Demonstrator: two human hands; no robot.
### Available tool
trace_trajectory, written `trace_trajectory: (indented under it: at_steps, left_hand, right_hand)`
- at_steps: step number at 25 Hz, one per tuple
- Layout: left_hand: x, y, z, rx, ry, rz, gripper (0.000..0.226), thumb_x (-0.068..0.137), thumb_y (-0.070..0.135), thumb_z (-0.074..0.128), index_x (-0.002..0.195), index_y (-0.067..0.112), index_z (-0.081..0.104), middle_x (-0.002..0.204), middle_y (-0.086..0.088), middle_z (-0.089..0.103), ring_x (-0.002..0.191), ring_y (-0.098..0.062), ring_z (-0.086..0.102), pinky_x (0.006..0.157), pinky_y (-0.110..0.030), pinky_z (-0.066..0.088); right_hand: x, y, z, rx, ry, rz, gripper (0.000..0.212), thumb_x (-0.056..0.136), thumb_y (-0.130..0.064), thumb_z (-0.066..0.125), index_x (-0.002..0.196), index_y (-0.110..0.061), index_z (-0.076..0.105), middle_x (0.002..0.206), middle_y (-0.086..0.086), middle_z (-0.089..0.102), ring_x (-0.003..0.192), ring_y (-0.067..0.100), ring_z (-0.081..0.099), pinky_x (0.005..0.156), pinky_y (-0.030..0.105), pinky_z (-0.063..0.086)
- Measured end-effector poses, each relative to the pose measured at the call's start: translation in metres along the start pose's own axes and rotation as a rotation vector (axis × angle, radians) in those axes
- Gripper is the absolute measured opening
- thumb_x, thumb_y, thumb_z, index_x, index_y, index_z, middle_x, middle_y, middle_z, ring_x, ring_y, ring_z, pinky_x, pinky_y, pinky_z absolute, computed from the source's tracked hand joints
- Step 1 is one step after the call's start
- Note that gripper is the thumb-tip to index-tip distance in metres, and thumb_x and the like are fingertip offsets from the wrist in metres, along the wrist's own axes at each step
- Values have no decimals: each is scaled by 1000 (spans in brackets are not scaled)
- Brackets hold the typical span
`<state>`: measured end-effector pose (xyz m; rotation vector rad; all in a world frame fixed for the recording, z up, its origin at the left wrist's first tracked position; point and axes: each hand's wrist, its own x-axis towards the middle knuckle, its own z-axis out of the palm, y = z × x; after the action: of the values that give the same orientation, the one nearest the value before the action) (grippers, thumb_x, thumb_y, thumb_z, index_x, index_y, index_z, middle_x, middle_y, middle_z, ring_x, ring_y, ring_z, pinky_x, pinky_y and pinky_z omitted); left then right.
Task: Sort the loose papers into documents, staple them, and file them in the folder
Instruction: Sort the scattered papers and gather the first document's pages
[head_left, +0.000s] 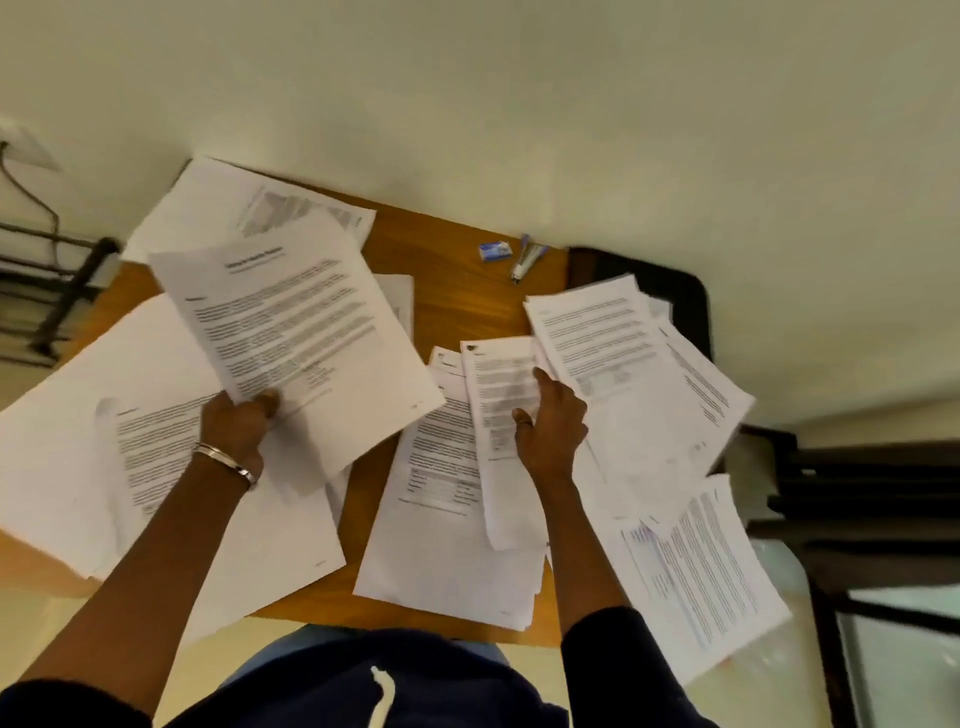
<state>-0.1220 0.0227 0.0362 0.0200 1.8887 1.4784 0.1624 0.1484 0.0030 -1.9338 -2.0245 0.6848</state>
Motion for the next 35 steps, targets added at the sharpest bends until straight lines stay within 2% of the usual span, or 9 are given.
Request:
trace_trajectory:
  at_steps: [4, 7, 12, 14, 20, 23, 28, 31, 35]
  left_hand:
    - [-8, -4, 45, 124, -230, -3, 46, 88, 3, 58, 133, 6, 47, 128, -12, 54, 112, -28, 51, 91, -35, 40]
    - [-24, -14, 73, 187, -342, -1, 46, 89, 2, 56, 134, 8, 47, 132, -11, 52, 115, -26, 51, 94, -36, 40]
    - [-48, -35, 113, 296, -442, 13, 45, 89, 1, 55, 134, 2, 46, 134, -14, 51, 122, -32, 49, 101, -39, 39]
    - [-58, -39, 125, 331, -429, 45, 46, 89, 1, 56, 134, -1, 44, 136, -15, 48, 124, -32, 46, 103, -38, 37]
    - [-79, -61, 143, 415, -406, 94, 49, 87, 16, 63, 133, 8, 47, 133, -4, 50, 129, -28, 42, 109, -41, 31]
    - [-102, -79, 160, 368, -402, 85, 49, 89, 3, 57, 136, 4, 42, 135, -7, 48, 127, -28, 42, 106, -39, 32]
    - [-116, -91, 169, 337, -335, 53, 47, 88, -1, 56, 133, 5, 46, 136, -14, 49, 124, -34, 44, 104, -44, 35]
    - [-117, -87, 168, 270, -314, 56, 46, 88, -4, 55, 132, 7, 47, 134, -14, 50, 124, -35, 45, 103, -49, 35]
    - [-126, -71, 166, 195, -289, 107, 48, 88, -7, 53, 134, 4, 44, 135, -16, 50, 123, -36, 45, 104, -52, 34]
  right_hand:
    - [-45, 82, -31, 46, 331, 694, 68, 93, -39, 54, 147, -7, 26, 153, 20, 24, 139, 38, 22, 106, 53, 29]
    - [-84, 116, -28, 60, 232, 832, 86, 93, -53, 45, 148, 5, 12, 155, 27, 15, 143, 40, 17, 112, 50, 24]
    - [-148, 138, -4, -150, 6, 529, 110, 74, -79, -12, 151, -2, 0, 159, 18, -4, 148, 32, -2, 118, 41, 7]
    - [-159, 158, -6, -188, 5, 471, 111, 68, -81, -20, 152, -11, -2, 160, 8, -7, 148, 25, -5, 117, 40, 1]
    - [-165, 207, -29, -158, 114, 639, 79, 92, -65, 28, 152, -15, 17, 160, 8, 13, 147, 30, 12, 114, 52, 13]
    - [-156, 217, -36, -199, 160, 578, 69, 91, -59, 46, 142, -14, 33, 150, 13, 34, 137, 35, 34, 106, 56, 30]
    - [-140, 223, -39, -260, 173, 331, 39, 95, -42, 46, 126, -18, 51, 129, 7, 49, 114, 30, 49, 91, 45, 41]
    - [-114, 219, -52, -129, 387, 238, 28, 93, -28, 39, 107, -17, 61, 100, 5, 61, 87, 27, 57, 70, 34, 38]
    - [-52, 197, -82, 58, 468, 149, 45, 95, -45, 39, 122, -13, 56, 117, 13, 58, 105, 30, 54, 81, 36, 43]
